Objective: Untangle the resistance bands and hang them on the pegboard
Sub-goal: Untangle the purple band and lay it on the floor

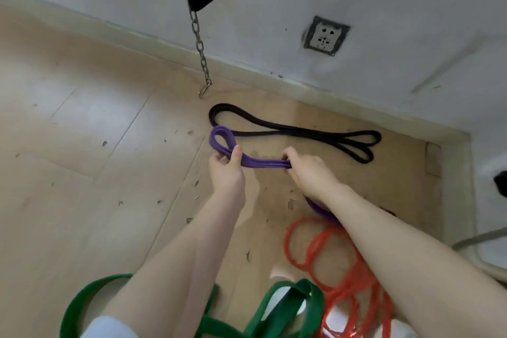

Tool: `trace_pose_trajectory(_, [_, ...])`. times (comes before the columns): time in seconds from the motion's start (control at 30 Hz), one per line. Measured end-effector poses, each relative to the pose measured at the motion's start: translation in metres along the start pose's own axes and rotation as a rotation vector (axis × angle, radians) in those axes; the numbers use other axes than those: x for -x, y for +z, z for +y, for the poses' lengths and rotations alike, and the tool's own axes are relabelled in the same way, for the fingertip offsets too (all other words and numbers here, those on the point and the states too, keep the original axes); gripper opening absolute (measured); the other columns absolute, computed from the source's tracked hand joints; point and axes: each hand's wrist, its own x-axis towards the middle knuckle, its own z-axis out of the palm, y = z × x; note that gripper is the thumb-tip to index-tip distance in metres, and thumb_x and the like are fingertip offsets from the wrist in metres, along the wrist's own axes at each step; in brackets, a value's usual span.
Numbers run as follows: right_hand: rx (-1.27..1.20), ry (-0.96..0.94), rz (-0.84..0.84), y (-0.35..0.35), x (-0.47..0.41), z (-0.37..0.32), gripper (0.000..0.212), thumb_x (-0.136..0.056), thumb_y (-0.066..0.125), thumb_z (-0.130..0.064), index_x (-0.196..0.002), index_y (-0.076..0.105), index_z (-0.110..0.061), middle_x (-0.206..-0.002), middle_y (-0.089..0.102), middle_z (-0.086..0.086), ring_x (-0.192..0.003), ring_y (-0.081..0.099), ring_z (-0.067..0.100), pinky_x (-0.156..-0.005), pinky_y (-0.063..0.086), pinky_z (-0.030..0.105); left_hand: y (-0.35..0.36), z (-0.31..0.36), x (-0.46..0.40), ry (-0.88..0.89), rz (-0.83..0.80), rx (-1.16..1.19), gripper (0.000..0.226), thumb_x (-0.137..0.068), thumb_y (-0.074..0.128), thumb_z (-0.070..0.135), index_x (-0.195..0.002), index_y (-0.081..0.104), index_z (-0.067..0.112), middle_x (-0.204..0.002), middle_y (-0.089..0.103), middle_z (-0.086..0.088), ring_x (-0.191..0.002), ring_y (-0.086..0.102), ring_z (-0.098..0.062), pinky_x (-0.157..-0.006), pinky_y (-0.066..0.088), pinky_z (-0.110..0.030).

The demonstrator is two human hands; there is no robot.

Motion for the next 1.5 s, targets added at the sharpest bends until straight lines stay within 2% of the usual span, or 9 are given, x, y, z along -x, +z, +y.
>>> trace_pose_trajectory(0.2, [0.032, 0.085, 0.046, 0.078, -0.068, -0.034, 0.028, -0.097, 0.045, -0.023, -0.124, 0.047, -0.016, -0.124, 0.052, 0.006, -0.116, 0.049, 0.024, -0.100, 0.036, 0.037, -0.035, -0.023, -0.079, 0.040, 0.074, -0.162, 0.034, -0.091, 0.056, 0.027, -0.115, 0.050, 0.003, -0.091, 0.055, -0.001, -0.082, 0.053, -0.015, -0.072, 0.041, -0.024])
trace_pose_trajectory(0.27, [0.007, 0.117, 0.075, 0.093, -0.080, -0.045, 0.032, -0.096, 0.046, -0.022, -0.127, 0.046, -0.015, -0.125, 0.051, 0.006, -0.117, 0.048, 0.024, -0.099, 0.038, 0.037, -0.045, -0.029, -0.103, 0.073, 0.125, -0.246, 0.031, -0.089, 0.059, 0.031, -0.107, 0.052, 0.007, -0.089, 0.056, 0.001, -0.090, 0.056, -0.018, -0.081, 0.045, -0.029])
trace_pose_trajectory(0.47, [-0.005, 0.102, 0.131, 0.117, -0.086, -0.047, 0.035, -0.095, 0.047, -0.020, -0.130, 0.045, -0.015, -0.126, 0.052, 0.008, -0.113, 0.049, 0.030, -0.096, 0.037, 0.039, -0.061, -0.035, -0.131, 0.179, 0.298, -0.808, 0.083, -0.081, 0.064, 0.045, -0.146, 0.020, 0.016, -0.149, 0.023, -0.011, -0.137, 0.020, -0.032, -0.112, 0.012, -0.046])
trace_pose_trajectory(0.6, [0.026, 0.133, 0.105, 0.116, -0.084, -0.049, 0.040, -0.097, 0.042, -0.025, -0.136, 0.037, -0.016, -0.133, 0.048, 0.008, -0.119, 0.046, 0.030, -0.100, 0.034, 0.038, -0.057, -0.036, -0.120, 0.618, 0.095, -1.157, 0.068, -0.091, 0.053, 0.034, -0.148, 0.019, 0.020, -0.156, 0.012, -0.008, -0.139, 0.016, -0.033, -0.113, 0.010, -0.047])
trace_pose_trajectory(0.77, [0.030, 0.073, 0.070, 0.098, -0.064, -0.025, 0.072, -0.087, 0.055, -0.044, -0.145, 0.023, -0.016, -0.146, 0.037, 0.005, -0.134, 0.033, 0.025, -0.113, 0.018, 0.036, -0.030, -0.063, -0.090, 1.083, -0.339, -1.408, 0.052, -0.079, 0.068, 0.013, -0.129, 0.053, 0.009, -0.141, 0.045, -0.016, -0.130, 0.040, -0.039, -0.103, 0.033, -0.053])
trace_pose_trajectory(1.07, [-0.093, 0.553, 0.328, 0.095, 0.076, 0.124, 0.041, -0.092, 0.053, -0.022, -0.130, 0.049, -0.007, -0.141, 0.043, 0.014, -0.129, 0.039, 0.035, -0.105, 0.032, 0.047, 0.005, -0.109, -0.054, 1.140, -0.604, -1.491, 0.059, -0.058, 0.086, 0.024, -0.109, 0.064, 0.005, -0.115, 0.062, -0.017, -0.101, 0.061, -0.039, -0.080, 0.051, -0.048])
trace_pose_trajectory(1.2, [-0.663, 0.962, 0.450, 0.096, 0.081, 0.156, 0.044, -0.094, 0.051, -0.025, -0.129, 0.044, 0.000, -0.133, 0.048, 0.019, -0.120, 0.048, 0.033, -0.094, 0.037, 0.033, 0.017, -0.124, -0.043, 1.267, -0.481, -1.567, 0.047, -0.059, 0.080, 0.013, -0.103, 0.065, 0.005, -0.108, 0.063, -0.015, -0.090, 0.064, -0.034, -0.074, 0.052, -0.041])
trace_pose_trajectory(1.3, [-0.888, 1.042, 0.473, 0.097, 0.068, 0.165, 0.038, -0.091, 0.056, -0.030, -0.117, 0.053, -0.002, -0.118, 0.061, 0.016, -0.109, 0.057, 0.032, -0.092, 0.043, 0.035, 0.027, -0.126, -0.038, 1.336, -0.369, -1.615, 0.033, -0.070, 0.052, 0.009, -0.100, 0.065, 0.006, -0.095, 0.065, -0.013, -0.081, 0.064, -0.033, -0.073, 0.053, -0.039])
trace_pose_trajectory(1.5, [-0.706, 1.021, 0.484, 0.085, 0.063, 0.171, 0.039, -0.087, 0.061, -0.038, -0.113, 0.051, -0.011, -0.103, 0.055, 0.001, -0.089, 0.055, 0.020, -0.071, 0.042, 0.031, 0.039, -0.119, -0.029, 1.104, -0.450, -1.780, 0.041, -0.060, 0.066, -0.012, -0.098, 0.060, 0.001, -0.087, 0.059, -0.018, -0.073, 0.063, -0.035, -0.073, 0.049, -0.041])
